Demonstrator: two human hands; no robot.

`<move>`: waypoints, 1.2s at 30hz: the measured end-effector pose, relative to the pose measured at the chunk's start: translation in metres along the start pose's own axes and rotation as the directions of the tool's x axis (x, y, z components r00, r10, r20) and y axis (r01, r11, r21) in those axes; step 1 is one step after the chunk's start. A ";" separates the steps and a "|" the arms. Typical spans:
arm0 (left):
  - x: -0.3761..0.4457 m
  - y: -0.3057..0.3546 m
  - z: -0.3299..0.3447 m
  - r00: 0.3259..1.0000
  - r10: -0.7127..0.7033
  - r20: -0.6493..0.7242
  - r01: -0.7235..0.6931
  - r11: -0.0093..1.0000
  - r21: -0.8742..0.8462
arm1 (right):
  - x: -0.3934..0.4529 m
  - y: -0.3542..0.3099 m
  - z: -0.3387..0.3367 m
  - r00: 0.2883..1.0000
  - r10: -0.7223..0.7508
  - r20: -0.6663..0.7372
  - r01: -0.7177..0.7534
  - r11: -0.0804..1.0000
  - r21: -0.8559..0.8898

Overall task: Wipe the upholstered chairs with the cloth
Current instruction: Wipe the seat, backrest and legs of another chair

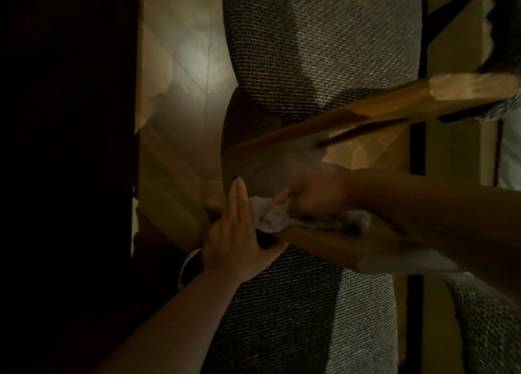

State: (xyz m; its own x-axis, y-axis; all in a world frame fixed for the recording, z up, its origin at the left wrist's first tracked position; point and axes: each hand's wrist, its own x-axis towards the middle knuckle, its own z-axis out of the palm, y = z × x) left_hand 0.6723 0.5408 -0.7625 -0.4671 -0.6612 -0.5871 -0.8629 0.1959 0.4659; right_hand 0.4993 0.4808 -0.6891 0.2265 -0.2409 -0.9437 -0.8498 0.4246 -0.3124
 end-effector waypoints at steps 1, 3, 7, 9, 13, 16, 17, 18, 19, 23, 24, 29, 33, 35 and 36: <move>-0.001 0.001 -0.002 1.000 -0.008 0.012 0.008 1.000 -0.001 | -0.017 0.005 -0.001 0.999 -0.024 -0.028 0.025 1.000 0.005; -0.001 0.004 -0.006 0.999 -0.029 0.030 0.028 1.000 0.009 | -0.055 0.017 -0.005 0.996 -0.059 -0.063 0.062 0.996 0.056; 0.001 0.007 -0.008 0.997 -0.035 0.070 0.028 0.995 0.095 | -0.123 0.058 -0.004 0.989 -0.039 -0.145 0.079 0.957 0.280; 0.004 0.004 -0.004 0.996 0.010 0.091 -0.021 0.992 0.121 | -0.131 0.081 -0.002 0.984 0.007 -0.175 0.059 0.929 0.365; 0.007 0.000 0.003 0.989 0.042 0.142 -0.060 0.991 0.122 | -0.097 0.095 0.000 0.986 0.078 -0.148 -0.032 0.958 0.286; 0.007 0.000 0.004 0.992 0.044 0.117 -0.059 0.990 0.127 | -0.054 0.102 -0.001 0.976 0.195 -0.095 -0.188 0.979 0.076; 0.007 -0.001 0.005 0.994 0.049 0.101 -0.062 0.990 0.125 | -0.039 0.109 -0.001 0.968 0.235 -0.086 -0.234 0.972 0.019; 0.007 -0.003 0.008 0.995 0.057 0.085 -0.068 0.990 0.123 | -0.030 0.115 0.002 0.963 0.258 -0.073 -0.261 0.965 -0.030; 0.006 -0.004 0.011 0.996 0.063 0.058 -0.069 0.991 0.113 | -0.023 0.121 0.004 0.963 0.265 -0.052 -0.268 0.961 -0.072; 0.008 -0.012 0.019 0.993 0.106 -0.051 -0.102 0.992 0.071 | -0.028 0.127 0.007 0.974 0.225 -0.030 -0.226 0.973 -0.047; 0.007 -0.012 0.021 0.993 0.110 -0.051 -0.107 0.992 0.066 | -0.038 0.122 0.004 0.974 0.213 -0.072 -0.214 0.977 -0.008; 0.002 -0.008 0.013 0.991 0.125 -0.041 -0.122 0.991 0.060 | -0.111 0.057 0.002 0.964 0.009 -0.264 0.045 0.979 0.200; -0.001 -0.003 0.004 0.996 0.080 0.026 -0.081 0.996 0.024 | -0.127 0.010 0.012 0.923 -0.232 -0.306 0.308 0.923 0.230; -0.002 -0.003 0.003 0.996 0.045 0.083 -0.041 0.998 -0.050 | -0.122 0.011 0.030 0.913 -0.235 -0.335 0.290 0.949 0.126; -0.002 -0.003 0.002 0.994 0.034 0.107 -0.025 0.997 -0.078 | -0.121 0.013 0.037 0.893 -0.245 -0.377 0.285 0.957 0.054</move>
State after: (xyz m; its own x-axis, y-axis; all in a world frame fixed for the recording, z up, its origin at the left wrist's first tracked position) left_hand 0.6754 0.5427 -0.7644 -0.5139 -0.5730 -0.6384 -0.8330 0.1556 0.5309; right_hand 0.4789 0.5481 -0.5825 0.2313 -0.6480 -0.7256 -0.7226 0.3850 -0.5741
